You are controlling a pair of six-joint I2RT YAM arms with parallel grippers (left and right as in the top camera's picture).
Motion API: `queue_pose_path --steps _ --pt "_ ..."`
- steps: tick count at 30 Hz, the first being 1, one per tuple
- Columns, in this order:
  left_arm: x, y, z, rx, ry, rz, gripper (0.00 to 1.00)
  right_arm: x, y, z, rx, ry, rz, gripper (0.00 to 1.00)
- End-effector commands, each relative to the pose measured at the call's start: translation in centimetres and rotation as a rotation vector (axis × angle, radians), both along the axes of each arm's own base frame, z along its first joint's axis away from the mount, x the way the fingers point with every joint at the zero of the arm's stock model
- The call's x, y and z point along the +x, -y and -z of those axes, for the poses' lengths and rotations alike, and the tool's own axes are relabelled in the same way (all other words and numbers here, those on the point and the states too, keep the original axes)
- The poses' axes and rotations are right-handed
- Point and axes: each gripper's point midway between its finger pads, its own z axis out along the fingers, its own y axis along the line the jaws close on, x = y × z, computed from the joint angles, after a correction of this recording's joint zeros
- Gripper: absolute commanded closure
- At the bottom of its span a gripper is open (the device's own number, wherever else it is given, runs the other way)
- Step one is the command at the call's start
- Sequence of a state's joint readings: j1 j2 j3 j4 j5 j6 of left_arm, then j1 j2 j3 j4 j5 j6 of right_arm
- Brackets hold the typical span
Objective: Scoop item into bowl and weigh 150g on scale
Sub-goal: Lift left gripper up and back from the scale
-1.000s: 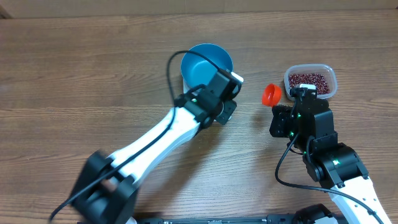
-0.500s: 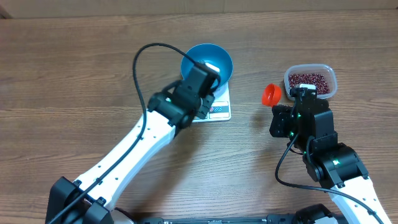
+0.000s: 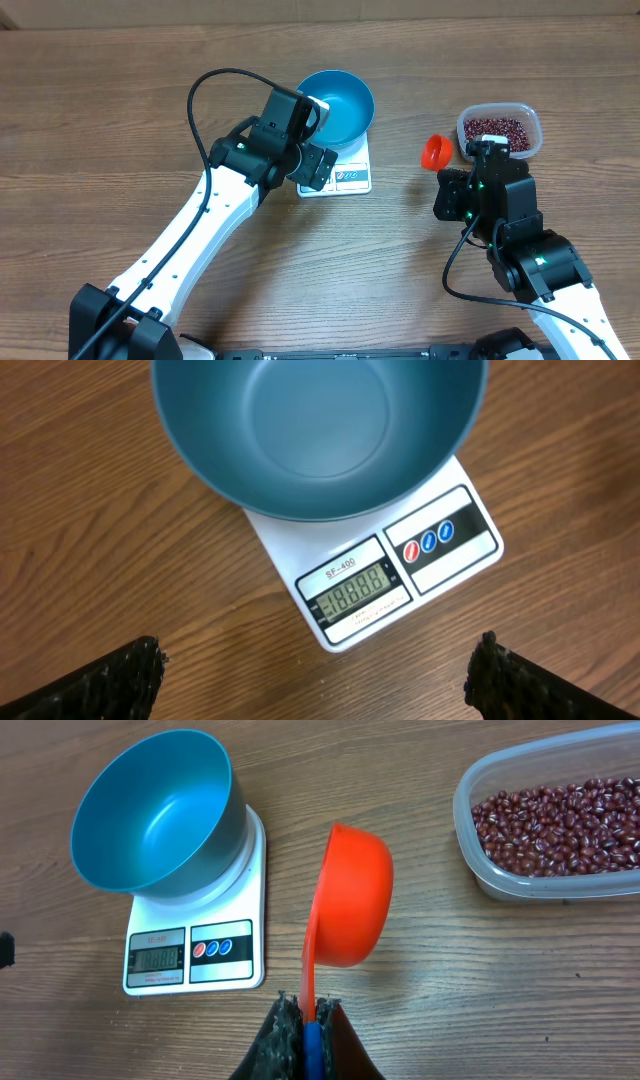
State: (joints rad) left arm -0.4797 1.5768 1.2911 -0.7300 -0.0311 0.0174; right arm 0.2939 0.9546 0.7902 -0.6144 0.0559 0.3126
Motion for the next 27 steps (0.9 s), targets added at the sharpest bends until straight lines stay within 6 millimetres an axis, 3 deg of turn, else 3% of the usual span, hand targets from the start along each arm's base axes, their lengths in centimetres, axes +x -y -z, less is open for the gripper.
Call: queue_pose_path --steps 1,8,14,27 --pt "-0.2 0.4 -1.0 -0.001 0.027 0.069 0.00 0.5 0.2 -1.5 0.003 0.039 0.005 0.96" --pt "-0.7 0.1 -4.3 -0.011 0.116 0.113 0.00 0.5 0.1 -1.5 -0.015 0.044 -0.012 0.96" --pt "-2.6 0.4 -6.2 -0.031 0.138 0.213 0.00 0.5 0.1 -1.5 -0.015 0.043 -0.012 0.96" --pt "-3.2 0.3 -6.7 -0.023 0.150 0.250 0.00 0.5 0.1 -1.5 -0.015 0.044 -0.012 0.97"
